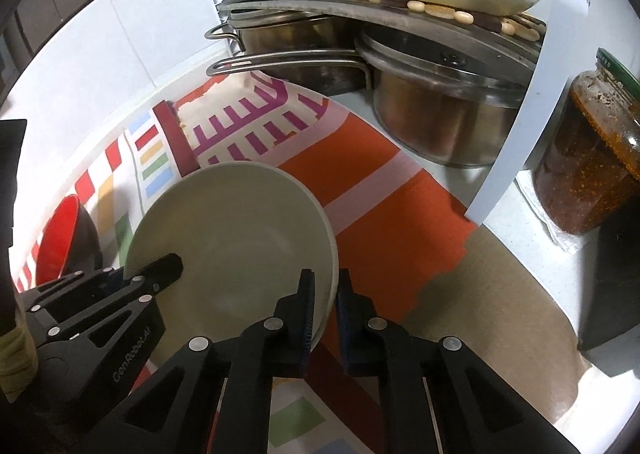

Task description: Organize plates and bowls

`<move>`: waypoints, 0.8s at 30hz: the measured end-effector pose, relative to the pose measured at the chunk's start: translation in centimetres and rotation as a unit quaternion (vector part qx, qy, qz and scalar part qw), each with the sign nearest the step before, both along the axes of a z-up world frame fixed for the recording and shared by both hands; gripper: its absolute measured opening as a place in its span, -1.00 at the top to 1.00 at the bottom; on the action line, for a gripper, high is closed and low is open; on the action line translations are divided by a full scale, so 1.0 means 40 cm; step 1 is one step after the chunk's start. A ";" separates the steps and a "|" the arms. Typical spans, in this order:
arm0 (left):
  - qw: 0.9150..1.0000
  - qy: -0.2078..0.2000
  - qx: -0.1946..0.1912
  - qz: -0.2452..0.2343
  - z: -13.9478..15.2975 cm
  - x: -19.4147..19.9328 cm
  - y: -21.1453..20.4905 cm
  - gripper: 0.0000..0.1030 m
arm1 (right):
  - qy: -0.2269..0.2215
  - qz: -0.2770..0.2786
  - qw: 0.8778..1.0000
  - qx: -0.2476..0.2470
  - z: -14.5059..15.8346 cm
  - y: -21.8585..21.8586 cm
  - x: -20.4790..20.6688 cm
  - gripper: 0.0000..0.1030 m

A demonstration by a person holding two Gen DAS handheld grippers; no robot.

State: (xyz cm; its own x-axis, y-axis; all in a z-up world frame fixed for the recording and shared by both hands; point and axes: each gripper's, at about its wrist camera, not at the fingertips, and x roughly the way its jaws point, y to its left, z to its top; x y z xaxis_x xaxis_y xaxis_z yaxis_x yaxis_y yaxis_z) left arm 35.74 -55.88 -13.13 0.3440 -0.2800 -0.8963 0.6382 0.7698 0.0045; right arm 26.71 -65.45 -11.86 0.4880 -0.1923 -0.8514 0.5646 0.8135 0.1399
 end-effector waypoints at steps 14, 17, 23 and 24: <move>0.999 -0.018 -0.031 0.013 0.092 -0.043 0.084 0.77 | -0.024 0.014 0.999 -0.021 0.095 0.069 -0.040 0.78; 0.999 -0.026 -0.035 0.018 0.116 -0.056 0.116 0.77 | -0.031 0.021 0.999 -0.027 0.119 0.096 -0.050 0.78; 0.998 -0.037 -0.048 0.033 0.155 -0.086 0.193 0.77 | -0.045 0.042 0.998 -0.029 0.158 0.154 -0.067 0.78; 0.997 -0.040 -0.049 0.037 0.160 -0.091 0.207 0.77 | -0.047 0.046 0.997 -0.029 0.163 0.164 -0.069 0.78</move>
